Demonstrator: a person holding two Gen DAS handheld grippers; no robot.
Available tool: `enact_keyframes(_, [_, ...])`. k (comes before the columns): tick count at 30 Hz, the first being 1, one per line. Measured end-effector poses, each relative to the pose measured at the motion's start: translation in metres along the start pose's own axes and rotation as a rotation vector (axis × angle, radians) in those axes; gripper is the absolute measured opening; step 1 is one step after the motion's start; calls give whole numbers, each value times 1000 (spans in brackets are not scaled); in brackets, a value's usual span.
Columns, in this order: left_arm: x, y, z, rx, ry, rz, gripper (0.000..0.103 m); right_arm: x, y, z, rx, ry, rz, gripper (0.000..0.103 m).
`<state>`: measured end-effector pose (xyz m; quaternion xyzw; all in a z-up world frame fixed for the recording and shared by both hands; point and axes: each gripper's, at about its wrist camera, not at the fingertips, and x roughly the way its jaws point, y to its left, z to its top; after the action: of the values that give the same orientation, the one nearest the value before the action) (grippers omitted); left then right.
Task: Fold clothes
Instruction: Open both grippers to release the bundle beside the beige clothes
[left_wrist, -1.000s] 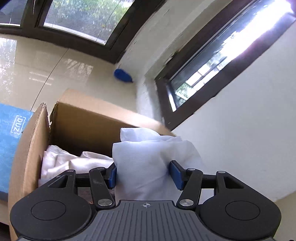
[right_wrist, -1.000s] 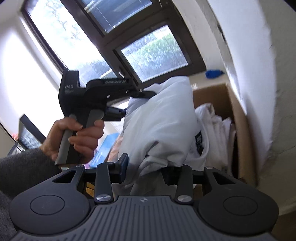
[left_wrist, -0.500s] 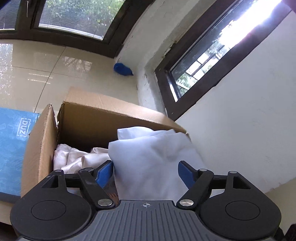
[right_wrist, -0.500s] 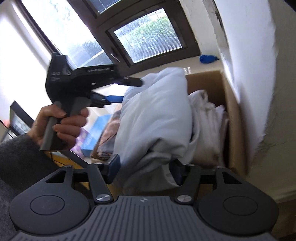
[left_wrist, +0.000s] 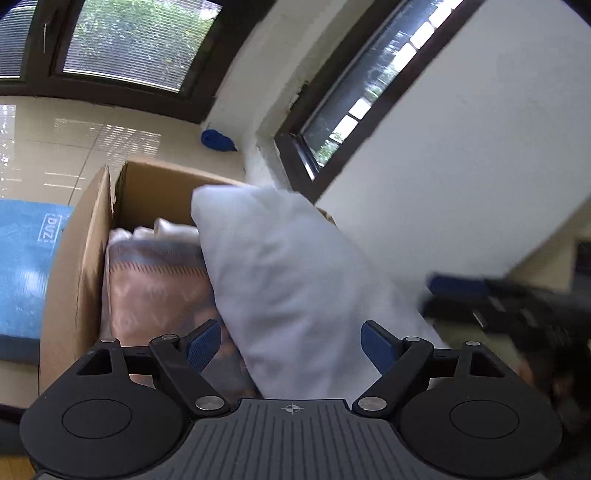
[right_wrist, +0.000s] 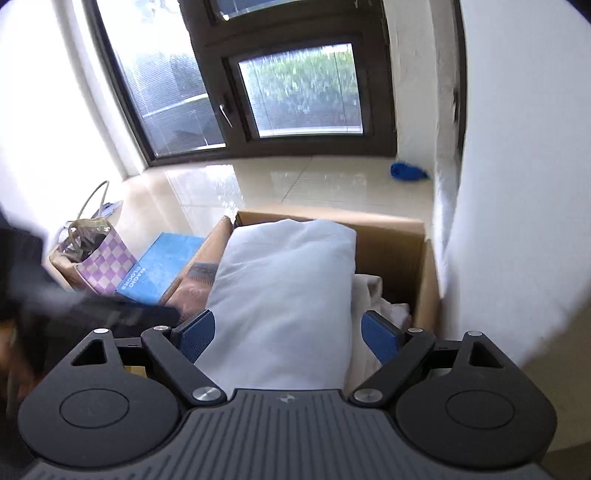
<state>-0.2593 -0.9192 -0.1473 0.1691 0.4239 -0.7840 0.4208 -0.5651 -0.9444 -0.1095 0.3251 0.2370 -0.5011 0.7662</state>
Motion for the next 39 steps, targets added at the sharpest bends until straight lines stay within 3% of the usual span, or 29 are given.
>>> enact_keyframes(8, [3,-16,-43,14,65,-20,88,57,-7,16,3,103,-4,90])
enact_keyframes(16, [23,-43,-61,134,114,55,88,77,-26,12,87,184,122,89])
enact_keyframes(20, [27,-46,-63,109,79,76,85,89,-36,6,183,228,185,90])
enact_keyframes(21, [27,-46,-63,100,68,78,78,90,-37,5,206,230,201,90])
enact_keyframes(22, [26,-46,-63,98,53,86,74,88,-38,3,217,214,209,88])
enact_keyframes(24, [24,-45,-61,78,31,105,62,84,-38,0,238,182,225,76])
enact_keyframes(27, [13,-39,-57,21,-17,110,57,76,-39,-4,269,132,248,59])
enact_keyframes(29, [3,-39,-54,13,-64,117,56,68,-37,-1,288,91,263,53])
enact_keyframes(34, [-14,-45,-39,18,-164,186,56,52,-30,9,331,-3,291,49])
enact_keyframes(39, [-21,-37,-26,4,-225,263,56,61,-20,19,362,-39,293,49])
